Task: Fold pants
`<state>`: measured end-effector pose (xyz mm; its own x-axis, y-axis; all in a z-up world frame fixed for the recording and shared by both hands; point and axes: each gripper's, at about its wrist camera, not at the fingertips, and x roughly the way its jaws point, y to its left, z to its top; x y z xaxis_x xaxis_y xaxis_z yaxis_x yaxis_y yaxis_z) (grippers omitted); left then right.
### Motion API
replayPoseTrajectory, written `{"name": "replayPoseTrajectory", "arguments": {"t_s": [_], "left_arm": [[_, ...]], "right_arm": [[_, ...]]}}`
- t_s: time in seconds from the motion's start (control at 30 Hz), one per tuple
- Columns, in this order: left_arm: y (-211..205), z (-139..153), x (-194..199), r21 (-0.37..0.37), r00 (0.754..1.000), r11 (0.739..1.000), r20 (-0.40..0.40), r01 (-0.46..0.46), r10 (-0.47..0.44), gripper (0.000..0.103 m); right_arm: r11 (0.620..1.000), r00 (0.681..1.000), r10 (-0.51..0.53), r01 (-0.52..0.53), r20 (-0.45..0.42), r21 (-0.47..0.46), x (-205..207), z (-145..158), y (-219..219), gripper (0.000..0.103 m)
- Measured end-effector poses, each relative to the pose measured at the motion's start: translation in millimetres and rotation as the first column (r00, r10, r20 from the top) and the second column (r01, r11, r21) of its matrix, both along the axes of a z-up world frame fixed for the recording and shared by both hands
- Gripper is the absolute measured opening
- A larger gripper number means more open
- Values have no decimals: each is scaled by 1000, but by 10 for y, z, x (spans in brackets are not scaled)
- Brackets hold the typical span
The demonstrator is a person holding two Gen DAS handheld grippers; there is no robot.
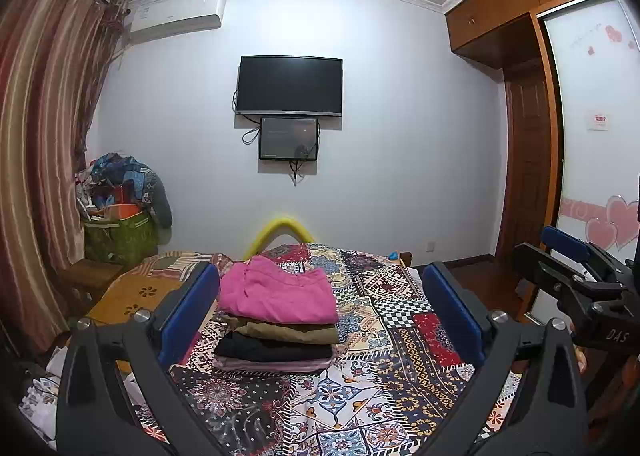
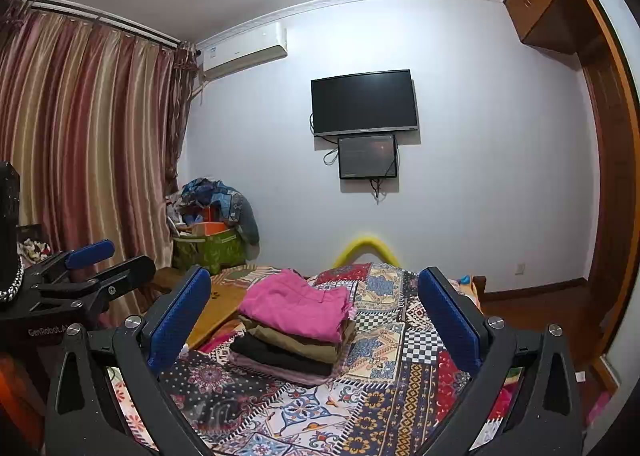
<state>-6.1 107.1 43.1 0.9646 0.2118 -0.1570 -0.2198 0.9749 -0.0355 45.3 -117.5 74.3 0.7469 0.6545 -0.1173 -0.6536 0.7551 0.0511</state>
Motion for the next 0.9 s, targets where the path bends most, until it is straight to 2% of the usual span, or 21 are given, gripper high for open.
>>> {"name": "replayPoseTrajectory", "arguments": {"t_s": [0.9], "left_arm": [[24,-21,93,0,999,1000,-31,30,-30,103]], "right_arm": [[1000,1000,-9,9,-13,11,16,-19,-40,103]]}}
